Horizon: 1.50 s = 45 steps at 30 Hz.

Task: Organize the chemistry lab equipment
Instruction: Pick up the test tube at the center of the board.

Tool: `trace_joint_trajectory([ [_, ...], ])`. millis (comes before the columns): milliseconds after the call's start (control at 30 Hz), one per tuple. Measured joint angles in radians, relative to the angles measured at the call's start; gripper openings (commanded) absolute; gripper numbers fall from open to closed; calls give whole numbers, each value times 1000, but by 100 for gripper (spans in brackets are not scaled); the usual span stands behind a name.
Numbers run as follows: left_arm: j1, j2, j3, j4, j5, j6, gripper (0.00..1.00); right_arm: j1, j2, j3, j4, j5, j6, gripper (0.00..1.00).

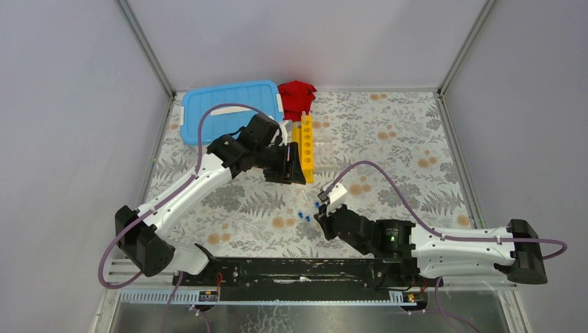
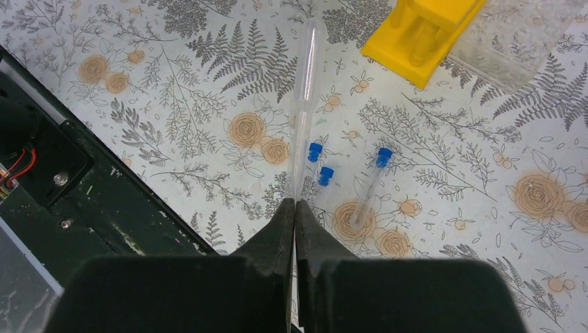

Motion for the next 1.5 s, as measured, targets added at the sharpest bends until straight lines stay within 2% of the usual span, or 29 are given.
trace_joint_trajectory([
  [533, -16, -2, -19, 0, 101, -37, 58, 13, -29, 16, 27, -5, -41, 0],
  [800, -34, 11, -21, 2, 121, -40, 54, 30, -41, 16, 42, -9, -48, 0],
  [1500, -39, 13, -37, 3, 183, -35, 33, 52, -92, 15, 53, -12, -56, 0],
])
